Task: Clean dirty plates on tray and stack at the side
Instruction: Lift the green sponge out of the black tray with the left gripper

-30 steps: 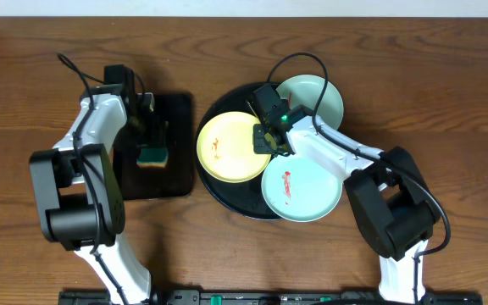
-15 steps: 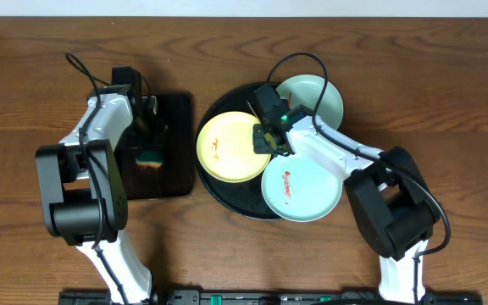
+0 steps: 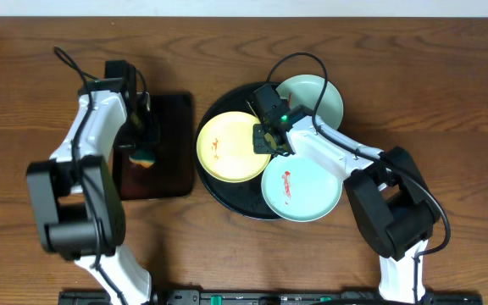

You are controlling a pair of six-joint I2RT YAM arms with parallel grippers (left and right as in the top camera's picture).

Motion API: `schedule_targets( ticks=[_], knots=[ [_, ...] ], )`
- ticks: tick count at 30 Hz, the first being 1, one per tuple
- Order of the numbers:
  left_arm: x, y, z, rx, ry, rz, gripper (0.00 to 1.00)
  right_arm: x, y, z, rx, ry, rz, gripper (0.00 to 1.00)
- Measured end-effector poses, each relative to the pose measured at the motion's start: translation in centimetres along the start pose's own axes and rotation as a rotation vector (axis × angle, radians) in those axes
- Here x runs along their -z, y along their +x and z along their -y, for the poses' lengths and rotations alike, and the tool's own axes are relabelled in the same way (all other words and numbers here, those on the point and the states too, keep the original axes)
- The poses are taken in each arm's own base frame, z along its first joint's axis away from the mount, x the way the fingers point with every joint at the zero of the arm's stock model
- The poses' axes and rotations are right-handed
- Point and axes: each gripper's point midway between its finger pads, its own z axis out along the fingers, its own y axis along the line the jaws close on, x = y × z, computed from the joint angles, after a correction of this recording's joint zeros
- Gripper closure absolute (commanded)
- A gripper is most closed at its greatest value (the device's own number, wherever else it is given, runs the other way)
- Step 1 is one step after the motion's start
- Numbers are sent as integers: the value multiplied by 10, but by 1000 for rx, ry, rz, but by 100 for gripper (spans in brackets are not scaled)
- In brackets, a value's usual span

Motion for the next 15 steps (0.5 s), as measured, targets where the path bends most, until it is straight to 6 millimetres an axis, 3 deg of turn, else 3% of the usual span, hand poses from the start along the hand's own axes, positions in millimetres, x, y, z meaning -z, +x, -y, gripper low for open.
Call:
schedule_targets(
  ticks=[6,15],
  knots=[
    [36,10,0,56,3,30,93,0,0,-1,0,-4,-2,99],
    [43,18,26,113,147,-1,93,0,1,-3,9,-18,-7,99]
  ],
)
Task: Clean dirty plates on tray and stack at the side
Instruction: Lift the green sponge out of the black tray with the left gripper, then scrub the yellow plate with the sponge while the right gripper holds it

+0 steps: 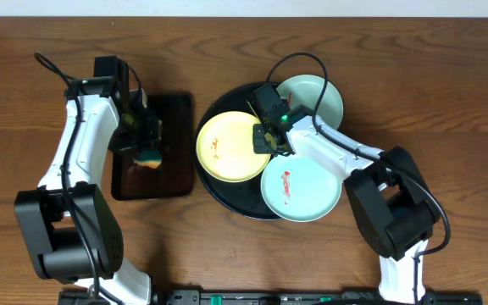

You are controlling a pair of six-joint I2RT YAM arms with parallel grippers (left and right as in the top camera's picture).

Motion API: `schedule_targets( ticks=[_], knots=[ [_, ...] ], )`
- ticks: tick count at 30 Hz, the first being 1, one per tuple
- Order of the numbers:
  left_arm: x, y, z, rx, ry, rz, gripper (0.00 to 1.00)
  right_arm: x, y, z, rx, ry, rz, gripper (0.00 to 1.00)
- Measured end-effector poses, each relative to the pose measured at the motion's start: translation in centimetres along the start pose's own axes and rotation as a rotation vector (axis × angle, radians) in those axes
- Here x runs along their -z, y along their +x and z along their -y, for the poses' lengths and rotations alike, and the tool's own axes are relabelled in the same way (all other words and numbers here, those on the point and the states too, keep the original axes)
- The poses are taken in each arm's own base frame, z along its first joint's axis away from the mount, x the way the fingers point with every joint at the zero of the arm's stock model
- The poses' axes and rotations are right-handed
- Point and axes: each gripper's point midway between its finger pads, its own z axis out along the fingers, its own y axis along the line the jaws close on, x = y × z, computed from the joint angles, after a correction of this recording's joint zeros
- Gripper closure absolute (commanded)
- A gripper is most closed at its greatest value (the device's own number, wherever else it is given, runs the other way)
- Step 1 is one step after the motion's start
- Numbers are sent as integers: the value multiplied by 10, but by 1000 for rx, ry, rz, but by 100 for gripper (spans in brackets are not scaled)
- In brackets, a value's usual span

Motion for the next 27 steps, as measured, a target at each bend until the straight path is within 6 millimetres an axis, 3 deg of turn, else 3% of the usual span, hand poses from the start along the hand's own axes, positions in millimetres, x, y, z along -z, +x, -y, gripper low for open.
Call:
schedule_targets(
  ticks=[10,21,27],
  knots=[
    [-2,5,25,54,63,-17,93,0,2,-6,2,-37,-17,99],
    [-15,1,84,2,81,55,93,-1,4,-7,-14,-84,-52,99],
    [-24,3,95,28,21,92,93,-1,4,-7,-16,-88,-59,99]
  ],
)
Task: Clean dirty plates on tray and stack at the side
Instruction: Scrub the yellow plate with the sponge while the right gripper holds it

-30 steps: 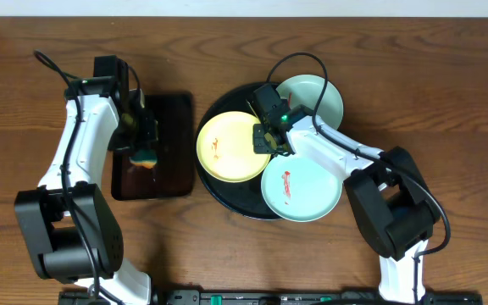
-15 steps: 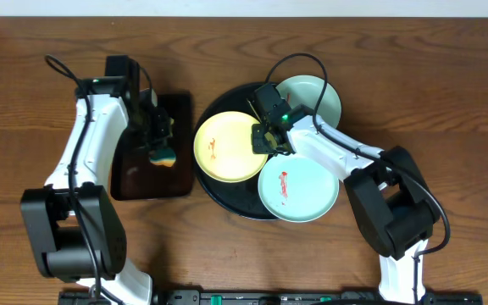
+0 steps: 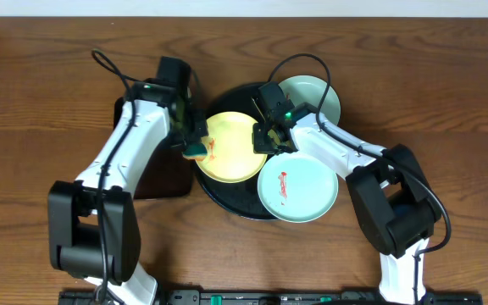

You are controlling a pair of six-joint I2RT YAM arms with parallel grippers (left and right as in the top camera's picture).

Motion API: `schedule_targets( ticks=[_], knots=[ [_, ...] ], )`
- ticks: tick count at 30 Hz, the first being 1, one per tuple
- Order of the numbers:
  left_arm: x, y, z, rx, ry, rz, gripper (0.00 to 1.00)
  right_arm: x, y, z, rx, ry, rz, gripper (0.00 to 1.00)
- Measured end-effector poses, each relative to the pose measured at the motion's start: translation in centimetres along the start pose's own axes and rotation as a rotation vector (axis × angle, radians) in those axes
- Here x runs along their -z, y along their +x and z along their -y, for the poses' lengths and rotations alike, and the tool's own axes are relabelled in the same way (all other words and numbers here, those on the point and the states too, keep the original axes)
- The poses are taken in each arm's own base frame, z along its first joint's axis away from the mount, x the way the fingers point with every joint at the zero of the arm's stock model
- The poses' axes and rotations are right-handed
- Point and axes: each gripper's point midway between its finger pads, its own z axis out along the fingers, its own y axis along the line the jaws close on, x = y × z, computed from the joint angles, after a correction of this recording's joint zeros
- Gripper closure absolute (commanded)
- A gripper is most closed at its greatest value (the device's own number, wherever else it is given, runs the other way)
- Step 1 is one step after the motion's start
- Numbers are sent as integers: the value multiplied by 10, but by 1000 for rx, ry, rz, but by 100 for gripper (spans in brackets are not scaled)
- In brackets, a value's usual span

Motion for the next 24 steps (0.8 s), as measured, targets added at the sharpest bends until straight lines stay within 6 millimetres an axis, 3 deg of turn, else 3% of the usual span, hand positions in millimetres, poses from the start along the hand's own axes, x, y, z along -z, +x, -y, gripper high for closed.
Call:
schedule_targets(
  ticks=[6,13,24],
  knots=[
    [-22,-6,11,-20,-62,43,93,0,1,1,-7,-9,-13,99],
    [-59,1,14,-44,-119,9,92,1,3,1,-17,-26,-34,99],
    [-62,3,12,-48,-129,0,93,1,4,2,-20,-29,-42,99]
  ],
)
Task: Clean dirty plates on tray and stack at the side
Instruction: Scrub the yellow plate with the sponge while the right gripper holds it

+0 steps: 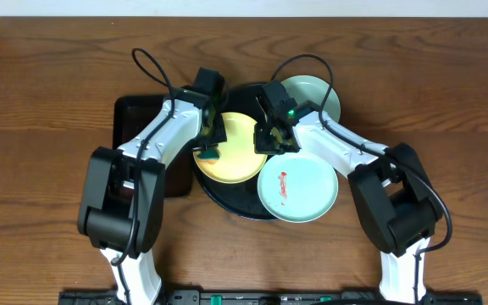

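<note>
A yellow plate (237, 151) lies on the round black tray (227, 203). My left gripper (209, 146) is shut on a green and yellow sponge (206, 155), which presses on the plate's left part. At the yellow plate's right rim my right gripper (269, 141) is shut on that rim. A light blue plate (299, 188) with a red smear sits at the tray's front right. A pale green plate (320, 95) rests at the back right. Any stain under the sponge is hidden.
A dark rectangular tray (134, 114) lies to the left of the round one, partly under my left arm. Cables loop above both wrists. Brown wooden table (41, 169) surrounds everything.
My left gripper with the sponge has moved a little to the right, further onto the yellow plate, and now covers the red mark there. The right gripper still holds the rim.
My left gripper first held the sponge over the dark rectangular tray and was still there half a second later. Then it was at the yellow plate's left edge beside a red mark. Now the sponge lies over that mark. The right gripper stayed on the rim throughout.
</note>
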You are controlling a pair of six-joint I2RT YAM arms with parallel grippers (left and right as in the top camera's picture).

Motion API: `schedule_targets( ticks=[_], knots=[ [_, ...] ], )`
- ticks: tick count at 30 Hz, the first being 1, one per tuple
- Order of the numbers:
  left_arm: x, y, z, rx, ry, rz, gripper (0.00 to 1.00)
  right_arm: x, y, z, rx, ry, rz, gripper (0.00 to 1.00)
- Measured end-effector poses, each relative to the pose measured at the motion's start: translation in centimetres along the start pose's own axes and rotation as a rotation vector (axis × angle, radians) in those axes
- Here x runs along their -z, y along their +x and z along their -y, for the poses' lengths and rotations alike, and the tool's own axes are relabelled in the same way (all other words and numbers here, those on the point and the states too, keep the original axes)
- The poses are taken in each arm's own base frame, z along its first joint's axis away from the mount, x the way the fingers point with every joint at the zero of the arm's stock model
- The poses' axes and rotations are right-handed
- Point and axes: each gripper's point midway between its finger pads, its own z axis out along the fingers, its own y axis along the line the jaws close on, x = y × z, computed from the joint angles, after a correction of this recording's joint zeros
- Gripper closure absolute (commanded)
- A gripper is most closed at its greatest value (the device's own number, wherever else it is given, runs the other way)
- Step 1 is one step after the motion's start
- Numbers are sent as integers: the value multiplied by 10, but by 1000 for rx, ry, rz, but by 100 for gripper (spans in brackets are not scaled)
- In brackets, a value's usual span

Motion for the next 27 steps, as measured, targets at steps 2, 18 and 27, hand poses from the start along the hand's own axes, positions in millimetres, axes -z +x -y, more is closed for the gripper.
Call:
schedule_targets(
  ticks=[2,18,27],
  knots=[
    [-4,1,0,-2,-3,-10,93,0,1,0,0,1,-3,99],
    [-14,15,36,-236,238,-129,93,0,1,1,-2,4,-5,99],
    [-17,2,20,-151,58,-51,93,0,1,1,-2,4,-5,99]
  ],
)
